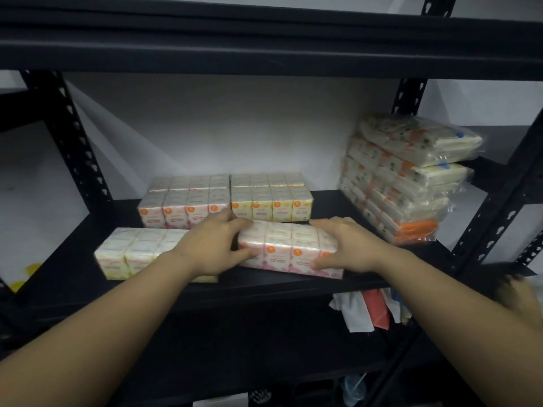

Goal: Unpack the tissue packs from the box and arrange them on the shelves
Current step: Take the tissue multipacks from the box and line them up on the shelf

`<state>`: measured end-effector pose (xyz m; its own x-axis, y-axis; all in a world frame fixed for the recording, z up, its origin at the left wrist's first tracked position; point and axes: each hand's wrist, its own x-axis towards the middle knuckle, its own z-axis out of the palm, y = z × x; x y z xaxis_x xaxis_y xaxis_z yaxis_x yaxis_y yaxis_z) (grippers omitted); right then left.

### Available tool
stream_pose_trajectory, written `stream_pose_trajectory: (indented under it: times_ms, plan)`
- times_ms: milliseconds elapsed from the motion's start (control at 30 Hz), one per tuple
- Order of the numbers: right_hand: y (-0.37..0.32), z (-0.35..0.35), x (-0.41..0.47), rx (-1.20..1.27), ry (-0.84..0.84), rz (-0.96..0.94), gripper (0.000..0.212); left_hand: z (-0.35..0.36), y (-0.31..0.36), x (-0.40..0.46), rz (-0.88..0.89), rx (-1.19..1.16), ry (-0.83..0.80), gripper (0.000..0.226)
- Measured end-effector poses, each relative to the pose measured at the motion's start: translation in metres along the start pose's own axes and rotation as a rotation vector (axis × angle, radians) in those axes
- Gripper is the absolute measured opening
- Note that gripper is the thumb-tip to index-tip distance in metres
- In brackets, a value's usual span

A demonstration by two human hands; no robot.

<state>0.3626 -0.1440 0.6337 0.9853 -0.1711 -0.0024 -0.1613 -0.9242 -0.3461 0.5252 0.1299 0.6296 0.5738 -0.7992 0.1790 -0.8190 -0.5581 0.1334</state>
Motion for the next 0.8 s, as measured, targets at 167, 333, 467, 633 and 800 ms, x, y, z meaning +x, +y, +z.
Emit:
stream_pose_trajectory:
  times_ms: [167, 333, 467, 633, 800]
  plan:
    - [-0.018, 0.027, 0.022, -0.029, 0.103, -0.019, 0.093, -0.01, -0.054, -0.036, -0.221, 0.063, -0.034, 0.118]
    - [-0.028, 0.034, 0.051, -0.07, 0.107, -0.068, 0.093, -0.007, -0.084, -0.064, -0.229, 0.075, -0.019, 0.105]
    - [-0.05, 0.04, 0.075, -0.164, 0.148, -0.143, 0.084, -0.005, -0.092, -0.078, -0.235, 0.057, -0.015, 0.096]
    - [-0.086, 0.055, 0.107, -0.306, 0.235, -0.251, 0.084, -0.007, -0.098, -0.089, -0.268, 0.053, -0.014, 0.092]
    - [-0.126, 0.07, 0.137, -0.359, 0.237, -0.325, 0.085, -0.008, -0.097, -0.093, -0.282, 0.062, -0.001, 0.099]
